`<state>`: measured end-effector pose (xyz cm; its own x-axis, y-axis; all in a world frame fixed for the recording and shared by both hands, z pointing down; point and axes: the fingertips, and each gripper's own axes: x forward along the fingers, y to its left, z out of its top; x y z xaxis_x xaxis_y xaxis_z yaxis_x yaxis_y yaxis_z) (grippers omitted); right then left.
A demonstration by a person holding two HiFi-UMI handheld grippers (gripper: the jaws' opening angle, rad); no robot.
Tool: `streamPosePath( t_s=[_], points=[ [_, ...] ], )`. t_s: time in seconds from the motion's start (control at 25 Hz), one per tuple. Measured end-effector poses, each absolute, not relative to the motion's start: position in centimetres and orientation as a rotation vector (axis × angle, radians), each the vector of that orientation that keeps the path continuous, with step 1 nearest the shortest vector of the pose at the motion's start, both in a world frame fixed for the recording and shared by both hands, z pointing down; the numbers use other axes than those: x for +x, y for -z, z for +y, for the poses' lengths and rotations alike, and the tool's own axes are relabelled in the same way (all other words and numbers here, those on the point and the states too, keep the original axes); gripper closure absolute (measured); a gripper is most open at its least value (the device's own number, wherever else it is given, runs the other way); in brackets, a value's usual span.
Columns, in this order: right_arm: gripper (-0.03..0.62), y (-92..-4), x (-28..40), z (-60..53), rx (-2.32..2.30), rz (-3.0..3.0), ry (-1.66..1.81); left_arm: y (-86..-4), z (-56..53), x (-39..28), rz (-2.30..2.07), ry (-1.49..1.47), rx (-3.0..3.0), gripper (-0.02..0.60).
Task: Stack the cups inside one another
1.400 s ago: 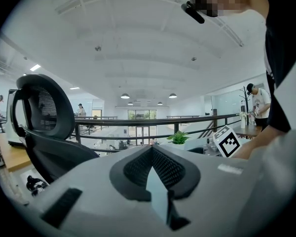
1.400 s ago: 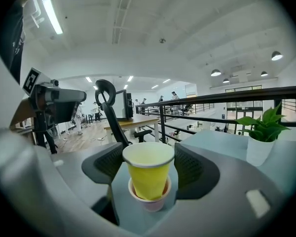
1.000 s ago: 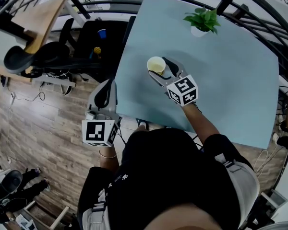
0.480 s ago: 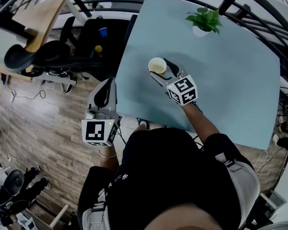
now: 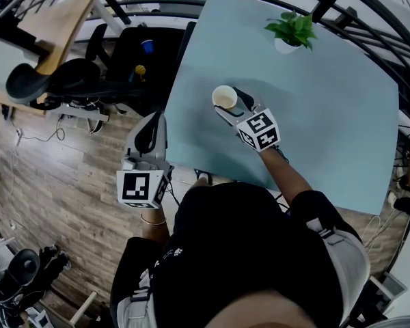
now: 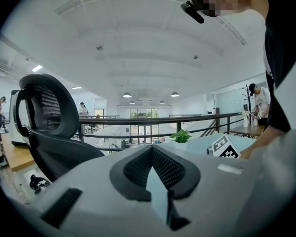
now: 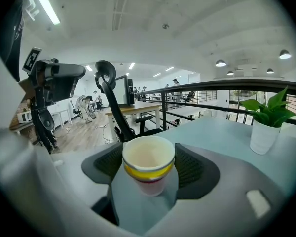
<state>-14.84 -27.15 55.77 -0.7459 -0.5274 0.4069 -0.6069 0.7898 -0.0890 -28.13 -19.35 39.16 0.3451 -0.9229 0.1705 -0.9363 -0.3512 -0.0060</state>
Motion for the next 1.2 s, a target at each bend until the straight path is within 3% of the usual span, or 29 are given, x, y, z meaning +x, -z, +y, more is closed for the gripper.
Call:
streamPosePath(
  t_s=[0.96, 1.2],
  points=[
    [0.266, -53.1, -14.8, -26.5, 0.881, -2.688, -0.274, -38.9, -18.7, -27.7, -1.724, -0.217, 2.501, 0.589],
    [0.334, -50.2, -14.1, -26.1, 0.929, -2.777, -0.319, -39.0, -18.9, -26.9, -1.693, -0.214, 2.526, 0.589]
  ],
)
